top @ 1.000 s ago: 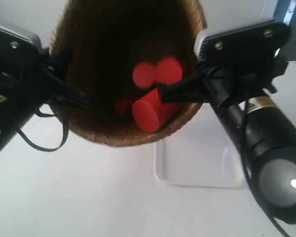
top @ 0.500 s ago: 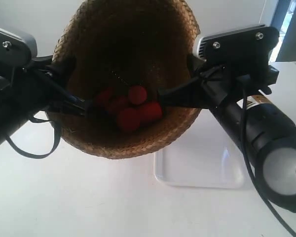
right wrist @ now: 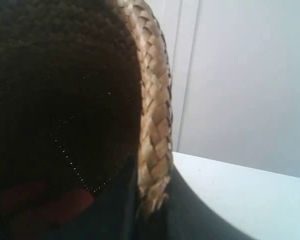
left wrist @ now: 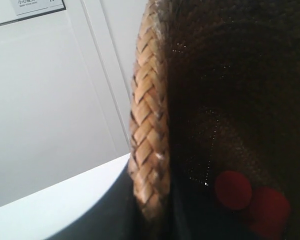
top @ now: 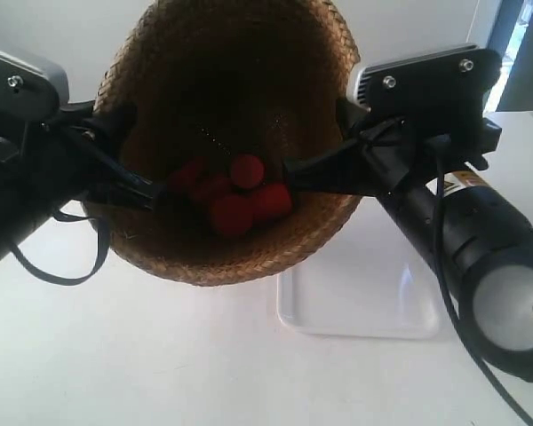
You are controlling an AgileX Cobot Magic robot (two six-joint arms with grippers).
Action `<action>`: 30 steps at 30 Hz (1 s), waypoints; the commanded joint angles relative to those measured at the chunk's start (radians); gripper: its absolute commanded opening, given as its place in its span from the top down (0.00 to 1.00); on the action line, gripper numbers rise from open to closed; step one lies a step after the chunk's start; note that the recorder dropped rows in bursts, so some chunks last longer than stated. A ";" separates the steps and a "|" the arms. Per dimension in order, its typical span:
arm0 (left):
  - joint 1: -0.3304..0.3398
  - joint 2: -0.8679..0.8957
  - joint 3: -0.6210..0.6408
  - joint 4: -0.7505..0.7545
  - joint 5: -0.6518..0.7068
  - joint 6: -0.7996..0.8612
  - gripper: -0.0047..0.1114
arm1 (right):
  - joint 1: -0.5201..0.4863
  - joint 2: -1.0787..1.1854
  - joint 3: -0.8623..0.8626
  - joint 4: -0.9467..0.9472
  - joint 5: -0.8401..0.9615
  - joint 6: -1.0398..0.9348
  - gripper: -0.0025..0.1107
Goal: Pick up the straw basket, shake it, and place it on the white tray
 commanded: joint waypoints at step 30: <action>-0.043 -0.006 0.051 -0.010 -0.099 0.102 0.96 | 0.012 0.026 0.040 -0.184 -0.115 0.179 0.98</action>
